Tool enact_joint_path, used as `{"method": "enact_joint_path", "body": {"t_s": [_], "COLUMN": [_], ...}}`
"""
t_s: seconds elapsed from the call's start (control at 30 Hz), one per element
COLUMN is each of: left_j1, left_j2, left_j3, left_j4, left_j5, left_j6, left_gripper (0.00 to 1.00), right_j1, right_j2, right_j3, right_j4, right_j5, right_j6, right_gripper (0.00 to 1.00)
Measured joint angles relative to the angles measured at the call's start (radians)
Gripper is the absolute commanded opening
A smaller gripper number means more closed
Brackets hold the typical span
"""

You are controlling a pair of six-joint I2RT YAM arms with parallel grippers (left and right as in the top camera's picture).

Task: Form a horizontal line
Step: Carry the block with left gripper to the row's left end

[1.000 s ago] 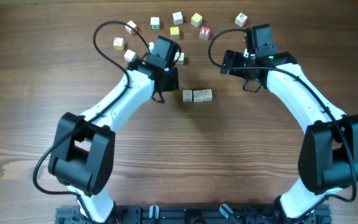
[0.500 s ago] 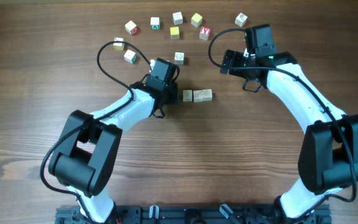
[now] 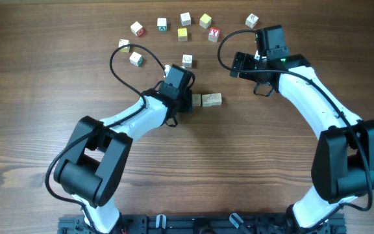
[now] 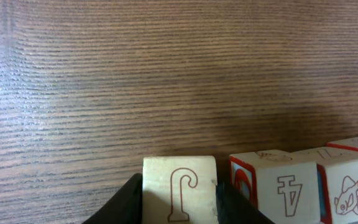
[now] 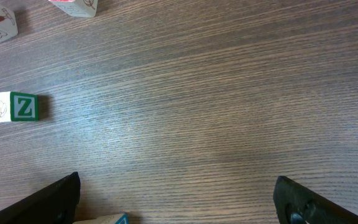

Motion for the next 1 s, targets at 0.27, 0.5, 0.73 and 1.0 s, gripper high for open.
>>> {"method": "enact_joint_path", "body": {"t_s": [0.27, 0.5, 0.73, 1.0], "left_j1": [0.000, 0.000, 0.000, 0.000], "left_j2": [0.000, 0.000, 0.000, 0.000], "left_j3": [-0.010, -0.011, -0.011, -0.011], "left_j4": [-0.014, -0.014, -0.014, -0.031], "left_j5": [0.014, 0.014, 0.014, 0.021], "left_j6": [0.000, 0.000, 0.000, 0.000], "left_gripper": [0.41, 0.40, 0.41, 0.43], "right_j1": [0.000, 0.000, 0.000, 0.000], "right_j2": [0.000, 0.000, 0.000, 0.000], "right_j3": [0.000, 0.000, 0.000, 0.000], "right_j4": [0.000, 0.000, 0.000, 0.000], "right_j5": [0.000, 0.000, 0.000, 0.000], "right_j6": [0.000, 0.000, 0.000, 0.000], "right_gripper": [1.00, 1.00, 1.00, 1.00]}}
